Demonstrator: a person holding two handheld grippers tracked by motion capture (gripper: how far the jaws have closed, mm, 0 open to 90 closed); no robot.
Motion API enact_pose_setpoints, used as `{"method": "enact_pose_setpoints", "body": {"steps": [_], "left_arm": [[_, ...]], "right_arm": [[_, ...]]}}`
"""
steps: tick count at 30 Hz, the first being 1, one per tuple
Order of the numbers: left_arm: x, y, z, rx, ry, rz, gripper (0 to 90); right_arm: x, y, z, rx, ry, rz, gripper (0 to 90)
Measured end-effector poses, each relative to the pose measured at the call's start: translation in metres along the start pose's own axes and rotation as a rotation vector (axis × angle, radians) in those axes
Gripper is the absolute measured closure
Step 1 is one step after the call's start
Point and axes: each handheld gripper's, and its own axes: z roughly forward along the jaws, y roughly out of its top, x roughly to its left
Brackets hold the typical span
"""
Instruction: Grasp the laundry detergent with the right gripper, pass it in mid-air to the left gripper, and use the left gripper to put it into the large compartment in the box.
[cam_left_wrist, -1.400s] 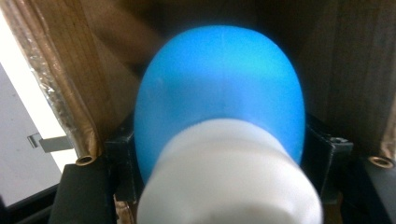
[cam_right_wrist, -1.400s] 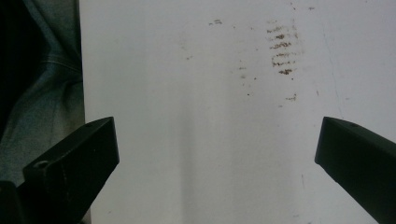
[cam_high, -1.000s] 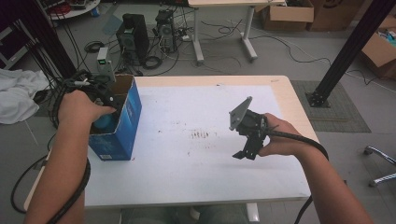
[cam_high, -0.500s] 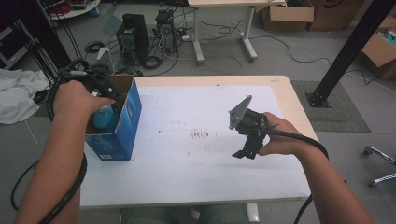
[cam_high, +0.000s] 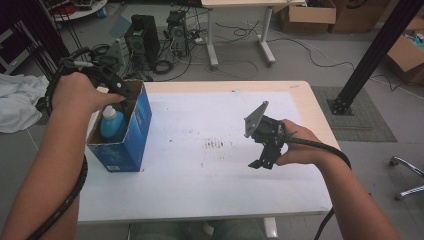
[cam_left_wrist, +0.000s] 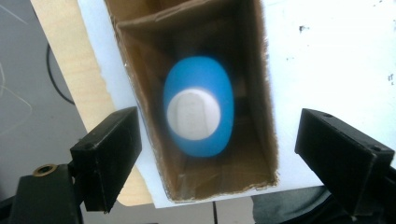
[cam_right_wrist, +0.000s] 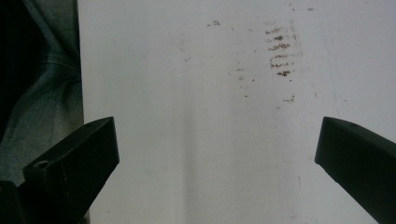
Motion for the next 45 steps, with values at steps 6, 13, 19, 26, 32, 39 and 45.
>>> {"method": "enact_pose_setpoints", "body": {"steps": [6,13,19,26,32,39,45], "left_arm": [[-0.011,0.004,-0.01,-0.002,-0.004,0.058,9.7],[-0.028,0.009,-0.019,-0.005,-0.027,0.138,6.9],[-0.038,0.012,-0.022,-0.002,-0.039,0.192,3.5],[-0.053,0.012,-0.026,-0.019,-0.081,0.316,0.1],[-0.07,0.01,-0.025,-0.04,-0.126,0.474,0.1],[-0.097,0.003,-0.015,-0.031,-0.163,0.686,0.1],[-0.117,-0.008,-0.008,0.008,-0.202,0.896,0.1]], "right_arm": [[-0.002,0.003,0.002,0.004,0.007,-0.002,0.0],[-0.004,0.004,0.004,0.008,0.011,0.002,0.0],[-0.006,0.005,0.005,0.009,0.017,0.005,0.0],[-0.008,0.008,0.004,0.02,0.017,0.007,0.0],[-0.013,0.011,0.002,0.042,0.018,0.016,0.0],[-0.018,0.017,-0.005,0.068,0.014,0.012,0.0],[-0.024,0.021,-0.009,0.105,0.015,0.002,0.0]]}}
